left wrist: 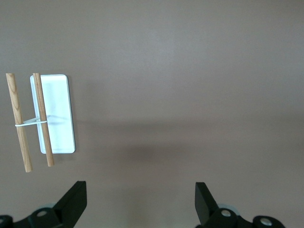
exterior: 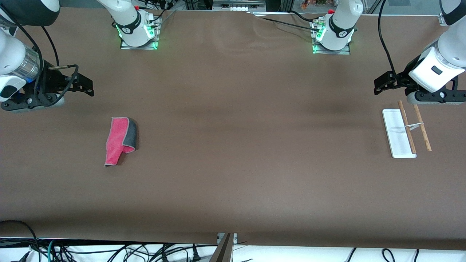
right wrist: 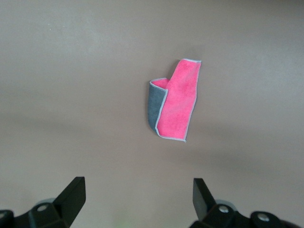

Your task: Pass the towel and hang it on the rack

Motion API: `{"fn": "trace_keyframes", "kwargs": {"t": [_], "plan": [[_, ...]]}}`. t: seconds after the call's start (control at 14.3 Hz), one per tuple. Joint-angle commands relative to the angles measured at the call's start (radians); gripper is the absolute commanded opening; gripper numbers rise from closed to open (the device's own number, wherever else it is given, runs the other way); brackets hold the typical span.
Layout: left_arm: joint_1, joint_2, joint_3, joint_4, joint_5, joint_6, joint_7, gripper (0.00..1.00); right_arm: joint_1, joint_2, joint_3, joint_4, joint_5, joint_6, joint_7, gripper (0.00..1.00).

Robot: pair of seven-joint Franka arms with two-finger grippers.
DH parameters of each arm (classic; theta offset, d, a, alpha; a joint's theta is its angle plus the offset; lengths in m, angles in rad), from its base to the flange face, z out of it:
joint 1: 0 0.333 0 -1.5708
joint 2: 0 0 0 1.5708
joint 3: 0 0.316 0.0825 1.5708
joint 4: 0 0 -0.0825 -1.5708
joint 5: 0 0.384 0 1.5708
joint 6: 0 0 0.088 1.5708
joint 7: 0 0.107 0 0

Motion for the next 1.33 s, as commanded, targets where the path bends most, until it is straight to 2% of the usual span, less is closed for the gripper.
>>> {"fn": "trace_keyframes", "kwargs": {"t": [0.0, 0.35, 0.63, 0.84, 0.98, 1.26], "plan": [[0.003, 0.015, 0.0, 0.033, -0.004, -0.024, 0.001, 1.0, 0.007, -0.004, -0.003, 0.004, -0.014, -0.01, 0.007, 1.0], [0.004, 0.015, 0.0, 0.033, -0.004, -0.024, 0.001, 1.0, 0.007, -0.004, -0.001, 0.004, -0.014, -0.009, 0.011, 1.0], [0.004, 0.017, 0.0, 0.033, -0.004, -0.024, 0.001, 1.0, 0.007, 0.035, -0.001, -0.013, -0.016, 0.016, 0.017, 1.0], [0.004, 0.015, 0.0, 0.033, -0.005, -0.024, 0.001, 1.0, 0.007, 0.038, -0.003, -0.215, -0.017, 0.262, 0.017, 1.0], [0.009, 0.017, 0.0, 0.033, -0.004, -0.024, 0.001, 1.0, 0.007, 0.09, -0.003, -0.318, -0.017, 0.438, 0.017, 1.0], [0.009, 0.015, 0.0, 0.033, -0.004, -0.024, 0.001, 1.0, 0.007, 0.257, -0.003, -0.332, -0.016, 0.625, 0.063, 1.0]]}}
